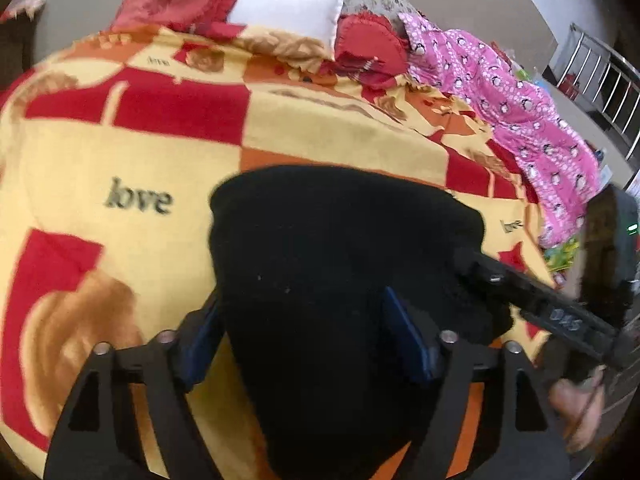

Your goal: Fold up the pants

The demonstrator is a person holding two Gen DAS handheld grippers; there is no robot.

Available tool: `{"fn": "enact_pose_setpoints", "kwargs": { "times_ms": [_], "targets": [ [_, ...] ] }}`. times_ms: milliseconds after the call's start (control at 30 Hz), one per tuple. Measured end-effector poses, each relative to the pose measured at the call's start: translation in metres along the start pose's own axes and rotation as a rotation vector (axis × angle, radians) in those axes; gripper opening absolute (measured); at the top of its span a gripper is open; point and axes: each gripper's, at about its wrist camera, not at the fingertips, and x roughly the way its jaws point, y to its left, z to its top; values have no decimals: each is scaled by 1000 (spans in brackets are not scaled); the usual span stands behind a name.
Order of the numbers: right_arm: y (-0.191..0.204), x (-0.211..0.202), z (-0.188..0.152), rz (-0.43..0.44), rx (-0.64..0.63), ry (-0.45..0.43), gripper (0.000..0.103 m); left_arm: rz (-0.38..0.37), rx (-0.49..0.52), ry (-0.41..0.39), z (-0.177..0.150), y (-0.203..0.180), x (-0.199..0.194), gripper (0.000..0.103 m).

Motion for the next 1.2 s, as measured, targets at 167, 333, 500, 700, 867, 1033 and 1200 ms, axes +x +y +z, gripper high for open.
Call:
{"fn": "enact_pose_setpoints", "kwargs": {
  "times_ms": [167, 333, 500, 700, 867, 1033, 1200],
  "targets": [
    [19, -36, 4, 8, -63, -66, 59, 64, 36, -43, -2, -5, -12, 79],
    [38, -37, -6, -15, -130, -44, 59, 95, 48, -60, -4, -4, -16, 79],
    [48, -13, -36, -117, -214, 10, 61, 124, 72, -83, -10, -7, -21, 79],
    [50, -38, -25, -69, -180, -36, 64, 177, 118, -133, -12, -15, -37, 79],
    [57, -59, -21, -71, -180, -117, 75, 172, 94, -166, -14, -14, -51, 79],
    [59, -67, -21, -50, -154, -137, 75, 195, 93, -182, -17, -16, -62, 79],
    [65, -76, -22, -41, -154, -154, 82, 205, 87, -202, -21, -18, -71, 79]
  ]
}}
